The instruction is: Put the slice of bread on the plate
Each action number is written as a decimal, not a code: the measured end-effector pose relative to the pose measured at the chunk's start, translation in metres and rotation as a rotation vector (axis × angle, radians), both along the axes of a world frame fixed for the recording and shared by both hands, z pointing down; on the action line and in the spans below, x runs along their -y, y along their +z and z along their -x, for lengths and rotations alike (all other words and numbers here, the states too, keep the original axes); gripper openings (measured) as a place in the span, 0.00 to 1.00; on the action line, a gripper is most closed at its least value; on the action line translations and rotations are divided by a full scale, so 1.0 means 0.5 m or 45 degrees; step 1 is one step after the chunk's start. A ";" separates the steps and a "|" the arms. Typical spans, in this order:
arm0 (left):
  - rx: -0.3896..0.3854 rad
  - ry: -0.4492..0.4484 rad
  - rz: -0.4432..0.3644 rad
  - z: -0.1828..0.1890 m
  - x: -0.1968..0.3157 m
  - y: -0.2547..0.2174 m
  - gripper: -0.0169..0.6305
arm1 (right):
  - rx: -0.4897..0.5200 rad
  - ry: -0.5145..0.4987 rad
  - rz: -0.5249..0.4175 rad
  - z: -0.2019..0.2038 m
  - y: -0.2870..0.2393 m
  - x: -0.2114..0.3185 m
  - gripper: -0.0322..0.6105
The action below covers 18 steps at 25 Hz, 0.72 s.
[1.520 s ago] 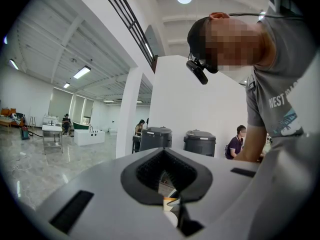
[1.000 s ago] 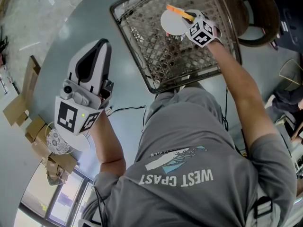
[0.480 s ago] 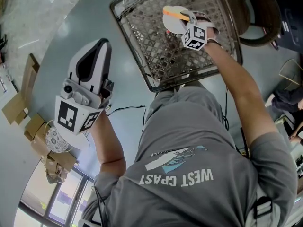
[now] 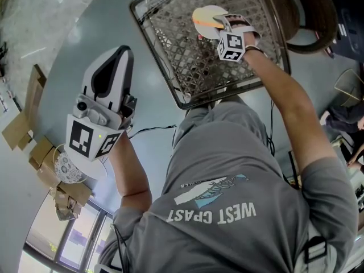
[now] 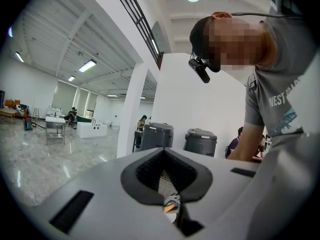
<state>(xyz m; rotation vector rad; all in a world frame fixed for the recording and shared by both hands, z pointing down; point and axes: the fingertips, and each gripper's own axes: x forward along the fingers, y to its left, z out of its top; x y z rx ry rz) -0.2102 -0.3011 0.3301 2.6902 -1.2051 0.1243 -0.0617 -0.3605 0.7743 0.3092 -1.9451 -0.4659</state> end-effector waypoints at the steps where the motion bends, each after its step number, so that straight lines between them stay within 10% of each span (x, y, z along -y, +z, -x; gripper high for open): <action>1: -0.001 0.000 0.001 0.000 0.000 0.001 0.04 | -0.005 -0.012 0.004 0.001 0.002 -0.002 0.20; 18: -0.013 -0.015 0.004 -0.012 -0.008 0.002 0.04 | -0.154 -0.188 0.148 -0.011 0.058 -0.064 0.37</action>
